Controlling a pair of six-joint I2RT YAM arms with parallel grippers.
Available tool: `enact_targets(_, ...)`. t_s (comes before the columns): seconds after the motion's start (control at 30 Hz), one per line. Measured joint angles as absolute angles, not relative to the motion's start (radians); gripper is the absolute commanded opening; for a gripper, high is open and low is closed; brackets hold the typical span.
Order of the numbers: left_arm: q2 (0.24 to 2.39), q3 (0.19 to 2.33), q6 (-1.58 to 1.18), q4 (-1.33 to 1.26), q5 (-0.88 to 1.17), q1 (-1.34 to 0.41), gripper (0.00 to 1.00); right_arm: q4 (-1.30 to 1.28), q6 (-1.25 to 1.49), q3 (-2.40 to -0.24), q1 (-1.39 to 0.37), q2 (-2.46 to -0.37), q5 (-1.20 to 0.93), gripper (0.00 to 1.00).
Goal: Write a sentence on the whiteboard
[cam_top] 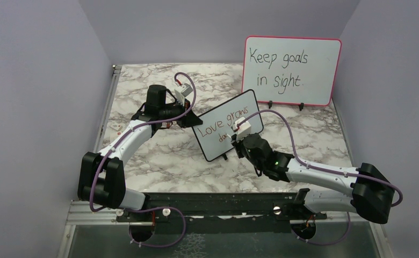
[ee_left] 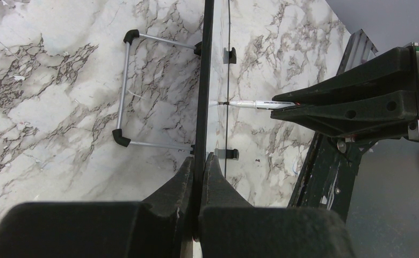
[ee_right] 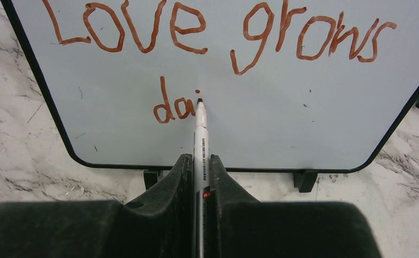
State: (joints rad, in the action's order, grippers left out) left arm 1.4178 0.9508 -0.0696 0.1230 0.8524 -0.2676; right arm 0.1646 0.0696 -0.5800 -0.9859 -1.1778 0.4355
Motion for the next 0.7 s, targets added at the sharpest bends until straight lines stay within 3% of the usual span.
enact_targets(0.7, 1.418, 0.952, -0.069, 0.125, 0.852, -0.268, 0.0, 0.114, 0.087, -0.58, -0.981, -1.178, 0.435, 0.0)
